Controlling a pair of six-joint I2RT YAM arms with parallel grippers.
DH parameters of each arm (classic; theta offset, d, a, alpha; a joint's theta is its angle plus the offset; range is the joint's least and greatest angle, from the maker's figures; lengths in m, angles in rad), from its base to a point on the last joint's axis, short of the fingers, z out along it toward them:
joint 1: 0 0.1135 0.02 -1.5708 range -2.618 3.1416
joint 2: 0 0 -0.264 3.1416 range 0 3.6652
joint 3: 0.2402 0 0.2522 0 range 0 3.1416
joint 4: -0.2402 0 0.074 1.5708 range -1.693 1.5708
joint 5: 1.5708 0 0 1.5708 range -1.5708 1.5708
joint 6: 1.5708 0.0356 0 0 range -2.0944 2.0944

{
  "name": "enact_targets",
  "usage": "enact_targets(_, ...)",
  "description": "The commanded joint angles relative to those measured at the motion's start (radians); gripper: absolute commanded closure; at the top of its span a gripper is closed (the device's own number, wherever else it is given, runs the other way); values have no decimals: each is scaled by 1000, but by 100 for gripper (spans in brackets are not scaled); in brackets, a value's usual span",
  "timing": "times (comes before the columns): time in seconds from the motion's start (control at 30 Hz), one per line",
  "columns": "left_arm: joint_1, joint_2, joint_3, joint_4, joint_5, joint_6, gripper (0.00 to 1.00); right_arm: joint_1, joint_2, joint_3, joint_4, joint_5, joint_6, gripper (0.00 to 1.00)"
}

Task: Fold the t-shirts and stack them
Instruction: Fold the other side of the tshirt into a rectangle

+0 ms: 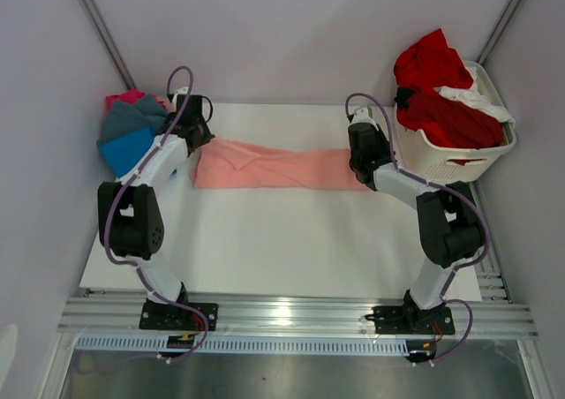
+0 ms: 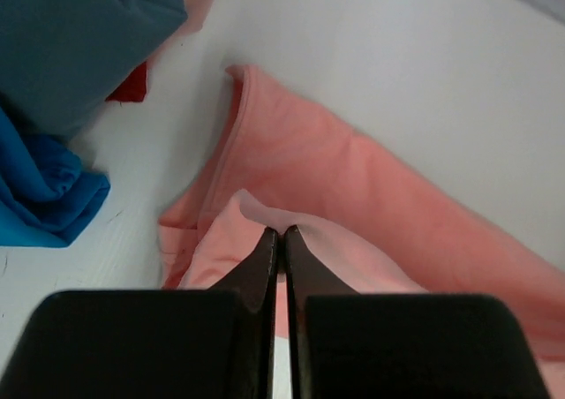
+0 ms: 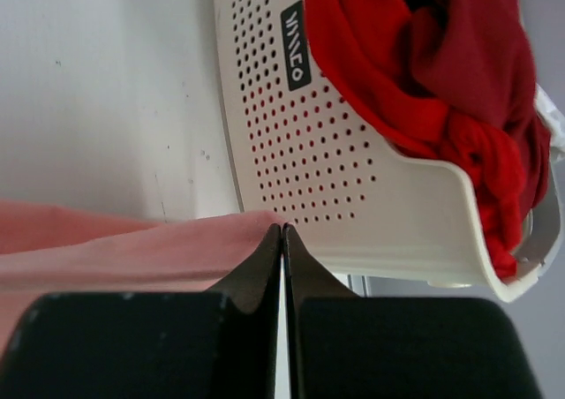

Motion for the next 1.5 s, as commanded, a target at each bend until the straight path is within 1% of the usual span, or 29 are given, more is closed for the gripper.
enact_targets(0.0, 15, 73, 53, -30, -50, 16, 99, 0, 53, 48, 126, 23, -107, 100)
enact_targets(0.1, 20, 114, 70, -42, -46, 12, 100, 0, 95, 74, 146, 31, -145, 100)
enact_targets(0.3, 23, 185, 170, -70, -24, 10, 99, -8, 176, 129, 158, 30, -194, 100)
enact_targets(0.53, 32, 265, 253, -76, -12, 13, 100, -8, 260, 146, 198, 37, -242, 100)
enact_targets(0.57, 34, 275, 265, -96, -9, 12, 99, -8, 268, 147, 201, 36, -243, 100)
enact_targets(0.67, 37, 303, 325, -119, -10, 7, 99, -3, 293, 164, 196, 37, -248, 100)
enact_targets(0.7, 37, 306, 369, -134, -13, -2, 98, -2, 299, 170, 190, 39, -246, 100)
enact_targets(0.73, 37, 306, 331, -138, -13, -5, 93, 0, 307, 186, 189, 48, -245, 100)
enact_targets(0.77, 40, 308, 331, -142, -13, -10, 87, 3, 316, 189, 201, 56, -248, 96)
enact_targets(0.8, 38, 308, 331, -150, -15, -14, 77, 5, 320, 190, 210, 63, -248, 83)
enact_targets(0.83, 41, 308, 336, -154, -17, -19, 53, 5, 327, 196, 216, 80, -246, 75)
enact_targets(0.87, 41, 311, 339, -160, -29, -24, 43, 3, 339, 203, 224, 88, -240, 69)
enact_targets(0.9, 43, 314, 342, -168, -42, -33, 36, 5, 346, 210, 224, 97, -237, 60)
enact_targets(0.93, 44, 314, 349, -188, -59, -39, 24, 5, 351, 216, 224, 105, -234, 57)
enact_targets(0.97, 44, 314, 348, -193, -72, -44, 17, 5, 353, 226, 224, 106, -231, 54)
enact_targets(1.0, 47, 312, 349, -196, -81, -45, 7, 8, 356, 229, 230, 108, -228, 46)
enact_targets(1.07, 47, 305, 349, -220, -102, -54, 2, 12, 351, 230, 256, 117, -233, 40)
enact_targets(1.13, 47, 265, 331, -214, -109, -63, 1, 26, 337, 227, 265, 128, -246, 36)
enact_targets(1.17, 47, 244, 269, -201, -103, -67, 1, 35, 330, 230, 256, 134, -246, 35)
enact_targets(1.2, 46, 217, 242, -182, -83, -77, 1, 52, 316, 230, 243, 138, -233, 33)
enact_targets(1.23, 46, 164, 212, -138, -66, -83, 1, 61, 307, 229, 198, 135, -219, 32)
enact_targets(1.27, 44, 138, 119, -110, -44, -88, 1, 72, 299, 226, 175, 129, -202, 32)
enact_targets(1.33, 26, 89, 64, -76, -29, -91, 1, 92, 271, 227, 108, 91, -118, 30)
enact_targets(1.37, 18, 52, 22, -61, -32, -99, 1, 97, 264, 235, 15, 74, -78, 30)
enact_targets(1.43, 8, 41, 0, -81, -6, -114, 1, 113, 264, 262, -75, 31, 0, 30)
enact_targets(1.47, 5, 41, 3, -102, 2, -141, 1, 123, 270, 268, -86, 28, 10, 31)
